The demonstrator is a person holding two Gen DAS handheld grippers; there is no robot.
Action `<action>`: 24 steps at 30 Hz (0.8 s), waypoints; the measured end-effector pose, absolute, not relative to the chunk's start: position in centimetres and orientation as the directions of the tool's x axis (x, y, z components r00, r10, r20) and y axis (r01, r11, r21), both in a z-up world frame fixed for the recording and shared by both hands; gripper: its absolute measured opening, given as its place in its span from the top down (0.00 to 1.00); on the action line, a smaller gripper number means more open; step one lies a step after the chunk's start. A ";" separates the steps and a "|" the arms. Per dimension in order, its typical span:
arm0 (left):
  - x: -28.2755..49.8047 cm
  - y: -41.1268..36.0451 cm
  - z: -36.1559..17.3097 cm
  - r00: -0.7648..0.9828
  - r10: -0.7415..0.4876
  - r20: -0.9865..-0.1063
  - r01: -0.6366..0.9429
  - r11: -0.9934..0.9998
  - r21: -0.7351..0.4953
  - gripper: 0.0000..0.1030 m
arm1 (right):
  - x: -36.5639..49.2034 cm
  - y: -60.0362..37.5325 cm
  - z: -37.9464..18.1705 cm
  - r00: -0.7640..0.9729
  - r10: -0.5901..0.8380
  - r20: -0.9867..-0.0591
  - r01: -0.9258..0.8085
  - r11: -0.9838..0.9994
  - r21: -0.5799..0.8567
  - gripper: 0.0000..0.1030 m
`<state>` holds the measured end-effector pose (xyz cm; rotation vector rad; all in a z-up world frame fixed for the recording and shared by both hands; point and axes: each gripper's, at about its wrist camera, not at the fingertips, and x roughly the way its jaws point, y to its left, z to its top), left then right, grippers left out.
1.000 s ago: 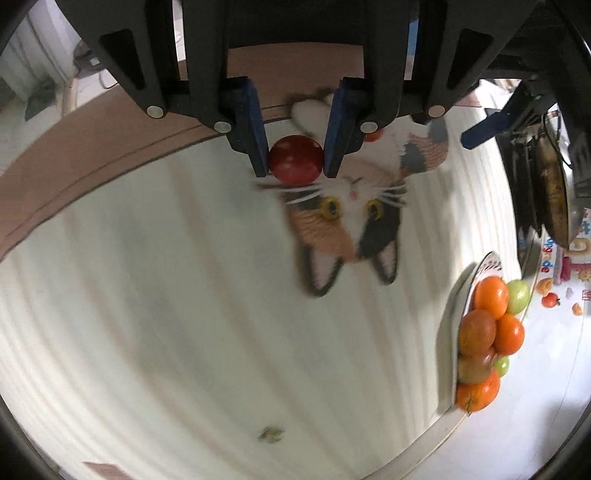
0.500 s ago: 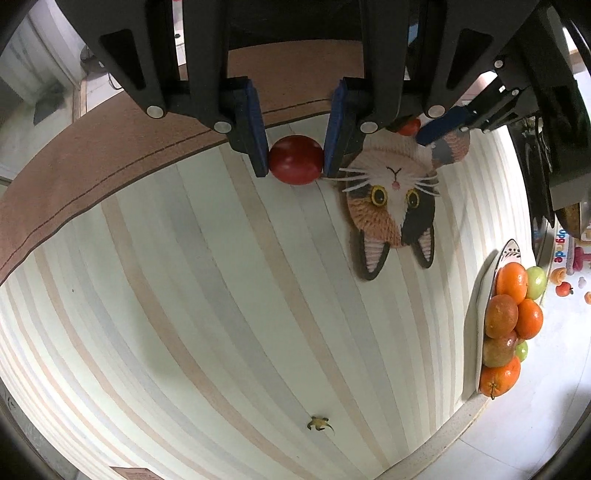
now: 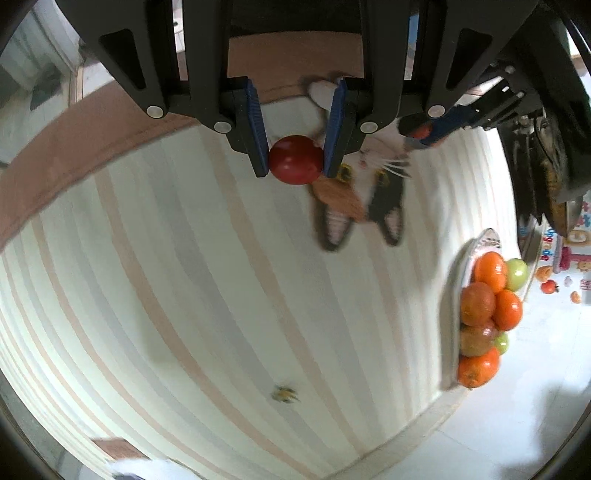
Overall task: Organize fruits
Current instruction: 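Carry both small red fruits onto the plate and open both grippers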
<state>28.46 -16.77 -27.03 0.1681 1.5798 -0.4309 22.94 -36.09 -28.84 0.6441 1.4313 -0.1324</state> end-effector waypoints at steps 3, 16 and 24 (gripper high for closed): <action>31.3 -13.3 -24.2 -0.004 -0.199 -0.980 0.281 0.940 -0.193 0.78 | 25.5 -34.5 -27.6 0.192 0.314 -0.930 0.399 0.841 0.366 0.68; 41.3 -3.3 -26.2 -0.004 -0.346 -0.938 -0.077 0.935 -0.345 0.77 | 38.1 -23.8 -28.1 0.186 0.518 -0.835 0.227 0.804 0.549 0.68; 42.6 -2.6 -27.4 -0.032 -0.313 -0.949 -0.123 0.944 -0.307 0.74 | 40.9 -22.4 -30.2 0.126 0.530 -0.838 0.228 0.807 0.545 0.50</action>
